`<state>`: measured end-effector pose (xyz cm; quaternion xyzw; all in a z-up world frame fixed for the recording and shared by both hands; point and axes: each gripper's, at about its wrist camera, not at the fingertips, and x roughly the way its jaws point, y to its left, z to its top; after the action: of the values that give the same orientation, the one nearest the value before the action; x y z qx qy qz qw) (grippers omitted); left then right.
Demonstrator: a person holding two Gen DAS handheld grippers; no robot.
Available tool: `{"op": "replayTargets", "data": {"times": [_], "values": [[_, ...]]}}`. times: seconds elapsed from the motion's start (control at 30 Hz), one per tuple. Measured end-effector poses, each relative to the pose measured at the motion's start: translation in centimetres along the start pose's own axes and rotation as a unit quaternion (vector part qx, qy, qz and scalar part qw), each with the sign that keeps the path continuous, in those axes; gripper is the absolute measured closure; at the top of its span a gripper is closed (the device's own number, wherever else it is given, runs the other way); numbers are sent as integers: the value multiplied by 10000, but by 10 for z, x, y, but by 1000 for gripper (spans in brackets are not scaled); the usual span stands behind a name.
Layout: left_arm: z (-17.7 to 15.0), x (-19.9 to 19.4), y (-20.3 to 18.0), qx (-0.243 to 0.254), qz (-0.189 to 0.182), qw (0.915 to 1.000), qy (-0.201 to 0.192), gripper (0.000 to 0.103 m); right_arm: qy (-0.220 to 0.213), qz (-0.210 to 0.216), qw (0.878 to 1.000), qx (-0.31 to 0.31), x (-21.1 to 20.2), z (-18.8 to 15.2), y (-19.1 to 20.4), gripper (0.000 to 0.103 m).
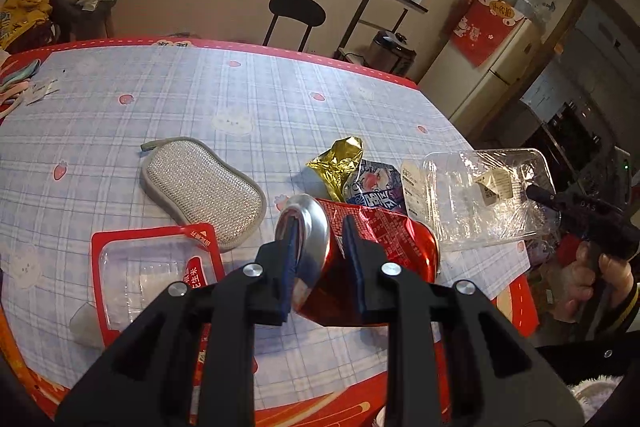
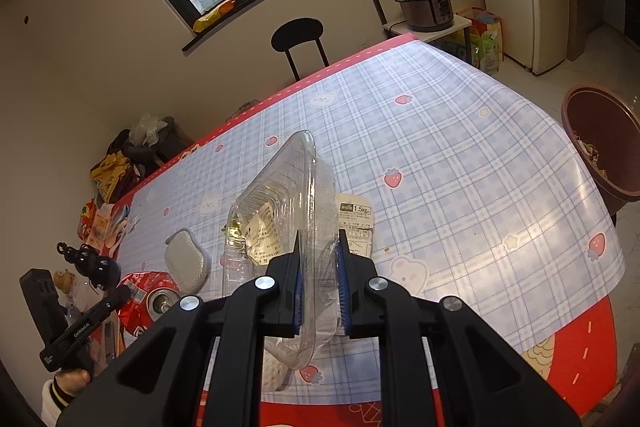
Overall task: Collect trash
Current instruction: 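Lift the red can with the left gripper while the right gripper holds the clear tray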
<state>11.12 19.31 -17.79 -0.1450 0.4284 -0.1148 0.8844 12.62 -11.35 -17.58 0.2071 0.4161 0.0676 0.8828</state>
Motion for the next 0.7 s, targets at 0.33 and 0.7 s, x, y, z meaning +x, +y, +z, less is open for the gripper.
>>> {"op": "replayTargets", "data": {"times": [0.33,0.7], "values": [[0,-10,-31,-259,244,9989,-292,78,117,251,9995,-148,-3,23,-27,88],[16,5,-121,-97,255,9984,-497,80,-149,225,9995,146,-35,67,-117,88]]}}
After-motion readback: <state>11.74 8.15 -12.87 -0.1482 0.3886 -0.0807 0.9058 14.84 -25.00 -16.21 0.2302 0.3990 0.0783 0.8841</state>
